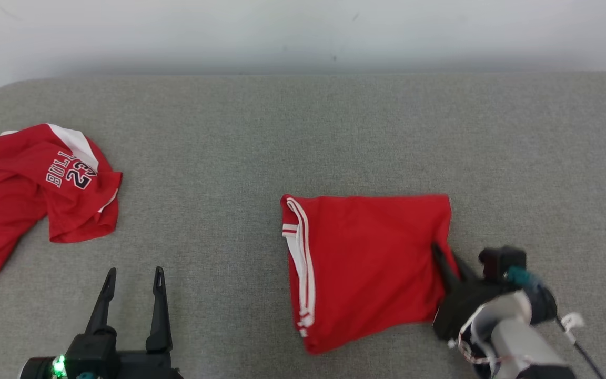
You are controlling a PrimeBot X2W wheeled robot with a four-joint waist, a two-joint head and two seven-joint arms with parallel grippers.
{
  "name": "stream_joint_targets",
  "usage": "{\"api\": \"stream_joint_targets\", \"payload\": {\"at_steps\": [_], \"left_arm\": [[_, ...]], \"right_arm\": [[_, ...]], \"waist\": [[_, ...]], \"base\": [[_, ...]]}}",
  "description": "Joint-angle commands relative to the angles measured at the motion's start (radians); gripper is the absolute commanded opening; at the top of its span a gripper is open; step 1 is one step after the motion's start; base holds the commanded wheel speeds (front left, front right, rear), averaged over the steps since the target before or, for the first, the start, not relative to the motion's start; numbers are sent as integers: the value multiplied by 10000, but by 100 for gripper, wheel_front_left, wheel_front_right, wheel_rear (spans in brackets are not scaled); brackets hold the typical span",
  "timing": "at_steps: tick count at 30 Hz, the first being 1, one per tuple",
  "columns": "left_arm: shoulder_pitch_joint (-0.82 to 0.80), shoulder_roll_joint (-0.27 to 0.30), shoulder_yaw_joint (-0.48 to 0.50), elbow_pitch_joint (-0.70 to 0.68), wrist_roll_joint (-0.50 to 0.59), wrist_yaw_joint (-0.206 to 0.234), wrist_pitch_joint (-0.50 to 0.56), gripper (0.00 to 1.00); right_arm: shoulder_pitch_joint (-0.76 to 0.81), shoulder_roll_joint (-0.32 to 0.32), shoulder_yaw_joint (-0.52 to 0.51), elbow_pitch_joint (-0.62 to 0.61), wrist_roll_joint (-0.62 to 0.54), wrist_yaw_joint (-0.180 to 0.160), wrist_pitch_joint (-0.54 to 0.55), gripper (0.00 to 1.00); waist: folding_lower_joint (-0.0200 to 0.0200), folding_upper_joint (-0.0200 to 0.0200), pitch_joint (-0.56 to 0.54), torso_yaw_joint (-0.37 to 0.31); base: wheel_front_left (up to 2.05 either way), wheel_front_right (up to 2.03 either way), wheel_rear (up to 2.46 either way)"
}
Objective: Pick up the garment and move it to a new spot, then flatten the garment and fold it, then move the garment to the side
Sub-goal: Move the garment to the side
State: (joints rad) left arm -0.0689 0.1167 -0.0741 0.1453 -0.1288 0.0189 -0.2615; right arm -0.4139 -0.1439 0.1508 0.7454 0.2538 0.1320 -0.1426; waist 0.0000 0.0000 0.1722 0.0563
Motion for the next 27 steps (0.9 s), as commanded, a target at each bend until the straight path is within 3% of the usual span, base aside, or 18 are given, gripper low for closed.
{"api": "stream_joint_targets", "payload": {"at_steps": [1,6,13,27], "left_arm": [[-180,-35,8,-32,-103,9,-37,100],[-470,-92,-97,-275,-51,-78,-36,100],[-1237,-243,-400,-704,92,-270,-39,100],[-2514,-92,-610,-2183,699,-418,-41,100]], "right_arm": [[-366,-210,16,-15,-18,-20,-52,0],[-1643,-972,197,-154,129,-20,108,0],[-2998,-2689,237,-516,273,-20,419,0],[-4736,-5829,-304,-1173,701,-20,1333,0]], "waist": [[0,0,125,-72],[0,0,720,-176],[0,0,1998,-246],[0,0,4387,-1208]], "base": [[0,0,0],[0,0,0],[0,0,0],[0,0,0]]}}
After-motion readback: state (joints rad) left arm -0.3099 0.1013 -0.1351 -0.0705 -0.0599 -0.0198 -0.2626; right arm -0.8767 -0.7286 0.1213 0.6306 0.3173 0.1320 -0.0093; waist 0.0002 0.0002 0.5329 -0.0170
